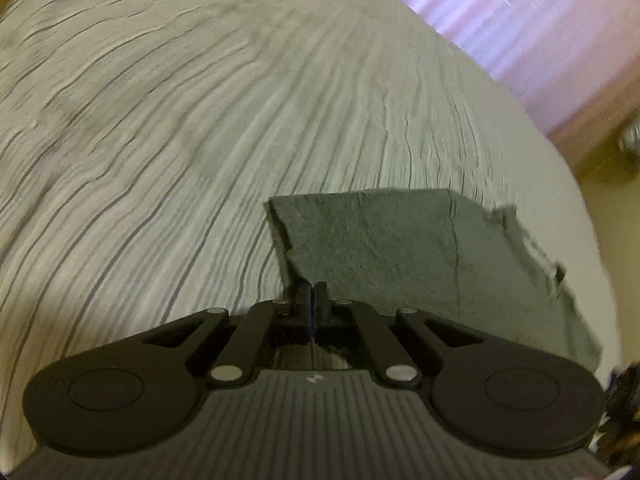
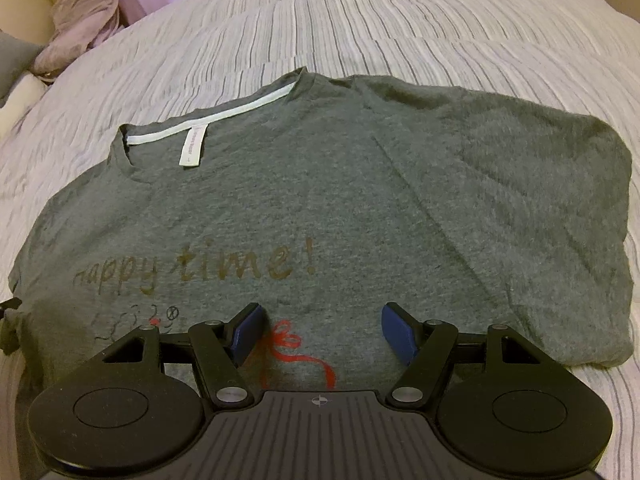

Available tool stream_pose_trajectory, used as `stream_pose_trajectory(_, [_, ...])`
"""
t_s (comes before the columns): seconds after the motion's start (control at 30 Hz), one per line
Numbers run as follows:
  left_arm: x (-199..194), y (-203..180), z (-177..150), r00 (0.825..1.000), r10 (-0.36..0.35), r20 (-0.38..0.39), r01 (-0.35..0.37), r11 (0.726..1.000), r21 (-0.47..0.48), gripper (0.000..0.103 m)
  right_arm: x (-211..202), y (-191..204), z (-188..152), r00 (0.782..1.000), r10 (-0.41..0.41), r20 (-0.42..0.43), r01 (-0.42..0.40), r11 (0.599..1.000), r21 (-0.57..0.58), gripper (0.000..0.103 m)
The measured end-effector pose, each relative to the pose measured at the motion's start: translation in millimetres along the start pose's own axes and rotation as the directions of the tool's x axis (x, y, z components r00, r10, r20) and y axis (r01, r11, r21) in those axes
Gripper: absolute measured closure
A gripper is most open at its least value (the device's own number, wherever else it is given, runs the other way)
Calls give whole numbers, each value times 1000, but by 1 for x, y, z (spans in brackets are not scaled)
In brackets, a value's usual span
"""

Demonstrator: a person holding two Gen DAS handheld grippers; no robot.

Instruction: Fold clothes

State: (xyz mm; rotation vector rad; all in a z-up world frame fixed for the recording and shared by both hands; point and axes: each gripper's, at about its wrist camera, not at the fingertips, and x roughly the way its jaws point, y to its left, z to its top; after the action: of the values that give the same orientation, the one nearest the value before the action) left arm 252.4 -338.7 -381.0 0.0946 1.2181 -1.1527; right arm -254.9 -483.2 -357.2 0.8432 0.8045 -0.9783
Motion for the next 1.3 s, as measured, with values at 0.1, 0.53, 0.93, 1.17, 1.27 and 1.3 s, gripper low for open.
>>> stream_pose_trajectory(0.1, [-32, 9, -14, 997, -74, 21, 77, 981, -176, 86, -8, -6, -2, 1000, 8, 13, -8, 999, 35, 33])
stream_pose_trajectory(0.53, [-10, -10, -64, 990, -141, -4, 134, 947, -292, 103, -26, -26, -19, 1000, 20, 20, -21, 996, 86, 33])
stream_pose_trajectory(0.93, [-11, -96, -52, 956, 291, -34, -267, 913, 307, 90, -77, -79, -36, 998, 46, 44, -53, 983, 175, 34])
stream_pose_trajectory(1.17, [-49, -112, -64, 940, 340, 31, -341, 936, 85, 93, -105, -203, -17, 987, 56, 152, -114, 906, 407, 34])
stream_pose_trajectory(1.27, [-39, -134, -72, 959, 282, 27, -284, 956, 79, 93, -84, -247, 3, 976, 103, 194, -181, 879, 442, 34])
stream_pose_trajectory(1.3, [-35, -142, -75, 963, 270, 25, -271, 959, 80, 93, -75, -256, 10, 969, 130, 208, -212, 870, 446, 34])
